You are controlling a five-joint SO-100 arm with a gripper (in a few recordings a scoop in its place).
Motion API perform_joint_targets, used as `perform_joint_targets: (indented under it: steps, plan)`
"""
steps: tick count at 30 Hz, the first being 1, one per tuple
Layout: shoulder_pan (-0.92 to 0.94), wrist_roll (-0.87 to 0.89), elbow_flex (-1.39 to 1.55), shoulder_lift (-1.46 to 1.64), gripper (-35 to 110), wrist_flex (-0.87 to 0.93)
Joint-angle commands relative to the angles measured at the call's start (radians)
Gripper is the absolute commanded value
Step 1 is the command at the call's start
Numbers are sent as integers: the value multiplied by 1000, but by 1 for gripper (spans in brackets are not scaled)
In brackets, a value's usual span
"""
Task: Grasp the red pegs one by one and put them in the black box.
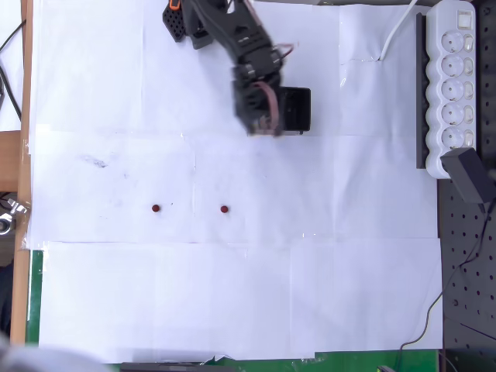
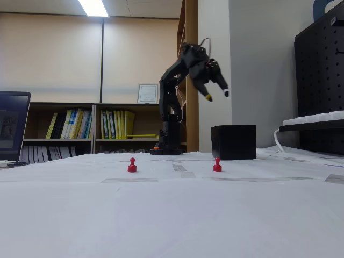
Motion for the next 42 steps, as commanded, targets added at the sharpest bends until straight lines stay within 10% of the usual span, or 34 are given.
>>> perform_joint_targets:
  steps: [1, 42]
  plan:
    - [72, 80, -126, 43, 16, -296]
    - [97, 285, -89, 704, 16, -1243]
